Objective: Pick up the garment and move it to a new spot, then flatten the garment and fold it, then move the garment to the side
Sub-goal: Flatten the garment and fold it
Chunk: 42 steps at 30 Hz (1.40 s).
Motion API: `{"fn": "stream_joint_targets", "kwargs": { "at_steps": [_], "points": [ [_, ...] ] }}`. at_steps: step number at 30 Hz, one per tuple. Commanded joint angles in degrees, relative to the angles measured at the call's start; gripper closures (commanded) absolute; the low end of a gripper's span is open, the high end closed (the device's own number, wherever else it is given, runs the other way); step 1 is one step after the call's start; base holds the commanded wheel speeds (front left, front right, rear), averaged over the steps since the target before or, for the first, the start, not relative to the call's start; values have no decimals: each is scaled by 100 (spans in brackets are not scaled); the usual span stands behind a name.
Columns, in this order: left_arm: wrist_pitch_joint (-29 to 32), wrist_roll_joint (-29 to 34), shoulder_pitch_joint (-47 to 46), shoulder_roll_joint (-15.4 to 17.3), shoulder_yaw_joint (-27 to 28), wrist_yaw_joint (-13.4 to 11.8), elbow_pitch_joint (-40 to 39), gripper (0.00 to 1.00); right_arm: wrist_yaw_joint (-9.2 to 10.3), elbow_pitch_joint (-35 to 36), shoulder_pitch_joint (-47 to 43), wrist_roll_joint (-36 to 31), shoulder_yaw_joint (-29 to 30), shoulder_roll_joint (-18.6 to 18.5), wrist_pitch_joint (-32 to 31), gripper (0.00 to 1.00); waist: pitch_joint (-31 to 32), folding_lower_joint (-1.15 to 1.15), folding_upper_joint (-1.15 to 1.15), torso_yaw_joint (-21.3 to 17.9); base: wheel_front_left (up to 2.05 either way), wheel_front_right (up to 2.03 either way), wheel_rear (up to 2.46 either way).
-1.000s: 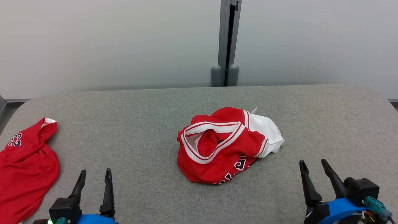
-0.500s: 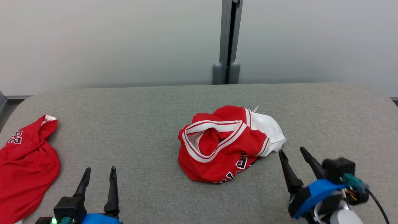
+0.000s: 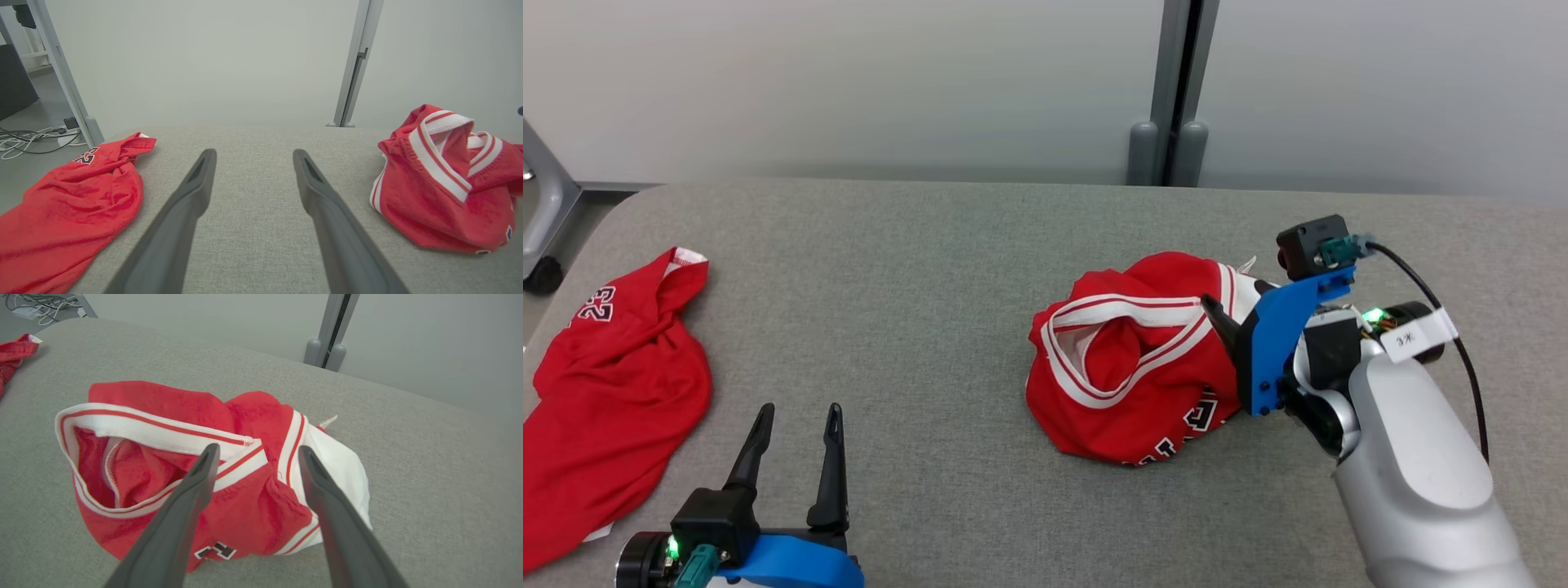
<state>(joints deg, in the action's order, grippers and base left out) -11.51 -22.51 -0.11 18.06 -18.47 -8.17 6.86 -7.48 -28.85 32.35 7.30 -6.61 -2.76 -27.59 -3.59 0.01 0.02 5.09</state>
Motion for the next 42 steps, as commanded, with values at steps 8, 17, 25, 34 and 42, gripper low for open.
{"fn": "stream_joint_targets", "kwargs": {
  "at_steps": [8, 17, 25, 34, 42],
  "points": [
    [-89, 14, -317, -71, -64, 84, 58, 0, -3, -1180, 814, -359, 118, -21, -336, 0, -414, -1, -2, 384, 0, 0, 0],
    [-206, -57, -447, -149, -59, 138, 267, 0, -3, -1746, 771, -595, -37, -24, -828, 67, -510, -1, -2, 433, 0, 0, 0],
    [-267, -108, -444, -119, -9, 152, 370, 0, -3, -937, 794, -1077, -167, -24, -217, 100, -367, -1, -2, 305, 0, 0, 0],
    [-291, -99, -452, -112, -39, 183, 387, 0, -2, 155, 1093, -870, -544, -24, 851, 100, -198, -1, -2, 311, 0, 0, 0],
    [-326, -57, -545, -153, -134, 212, 371, 0, -2, 135, 2113, -637, -1171, -23, 2076, 100, -225, -1, -2, 489, 0, 0, 0]
  ]
}}
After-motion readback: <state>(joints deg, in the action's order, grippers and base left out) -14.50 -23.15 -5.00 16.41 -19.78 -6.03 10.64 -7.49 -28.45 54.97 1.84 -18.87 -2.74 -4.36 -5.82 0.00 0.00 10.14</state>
